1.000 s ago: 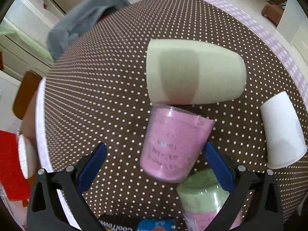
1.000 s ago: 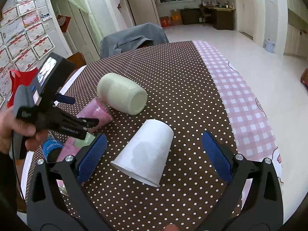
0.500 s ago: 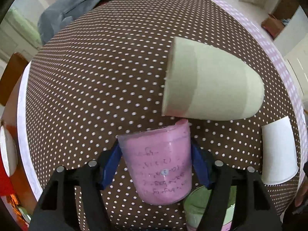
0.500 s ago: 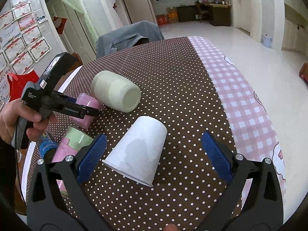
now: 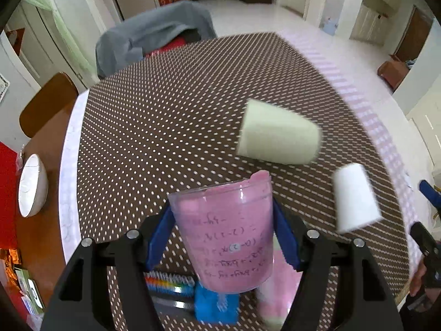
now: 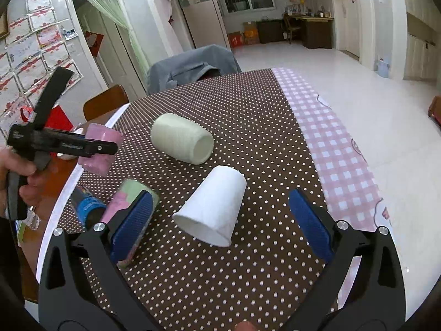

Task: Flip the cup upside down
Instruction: 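Lift the pink cup with the left tool and set it upright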

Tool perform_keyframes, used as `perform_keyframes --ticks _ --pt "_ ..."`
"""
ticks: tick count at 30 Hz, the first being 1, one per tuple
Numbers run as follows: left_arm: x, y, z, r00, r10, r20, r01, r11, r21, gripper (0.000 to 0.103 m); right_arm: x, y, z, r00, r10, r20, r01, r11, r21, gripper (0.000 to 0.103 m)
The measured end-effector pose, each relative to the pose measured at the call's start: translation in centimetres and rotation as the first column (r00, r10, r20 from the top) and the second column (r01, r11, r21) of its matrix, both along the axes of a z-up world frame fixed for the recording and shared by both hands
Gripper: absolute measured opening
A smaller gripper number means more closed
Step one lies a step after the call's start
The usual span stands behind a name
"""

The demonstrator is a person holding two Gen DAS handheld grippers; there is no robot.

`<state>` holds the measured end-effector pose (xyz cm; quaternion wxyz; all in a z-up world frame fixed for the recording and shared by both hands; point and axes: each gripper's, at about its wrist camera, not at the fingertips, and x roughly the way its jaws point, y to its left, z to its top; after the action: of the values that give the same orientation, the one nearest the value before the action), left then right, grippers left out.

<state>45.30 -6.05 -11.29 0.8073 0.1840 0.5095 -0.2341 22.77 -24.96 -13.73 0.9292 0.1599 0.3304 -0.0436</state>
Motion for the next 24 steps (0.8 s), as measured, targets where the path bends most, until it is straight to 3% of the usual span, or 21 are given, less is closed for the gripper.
perform_keyframes --ticks 6,11,17,24 --pt "-7.3 -0.3 3.4 0.997 -0.047 0.056 0.049 0.998 -0.03 0.067 -3.9 0.3 1.6 0.999 -0.006 0.042 0.006 1.0 0.006 0.097" --pt "-12.8 -0.3 4.1 0.994 -0.075 0.081 0.079 0.995 -0.052 0.067 -6.7 0.1 2.2 0.998 -0.009 0.061 0.008 1.0 0.013 0.097" --pt "-17.5 0.1 2.6 0.994 -0.078 0.08 0.083 0.994 -0.068 0.067 -9.4 0.0 2.2 0.997 -0.009 0.071 0.008 1.0 0.015 0.097" --pt "-20.7 -0.2 -1.5 0.998 -0.058 0.007 0.059 0.995 -0.076 0.067 -11.6 0.2 1.8 0.998 -0.006 0.07 0.005 1.0 0.007 0.097"
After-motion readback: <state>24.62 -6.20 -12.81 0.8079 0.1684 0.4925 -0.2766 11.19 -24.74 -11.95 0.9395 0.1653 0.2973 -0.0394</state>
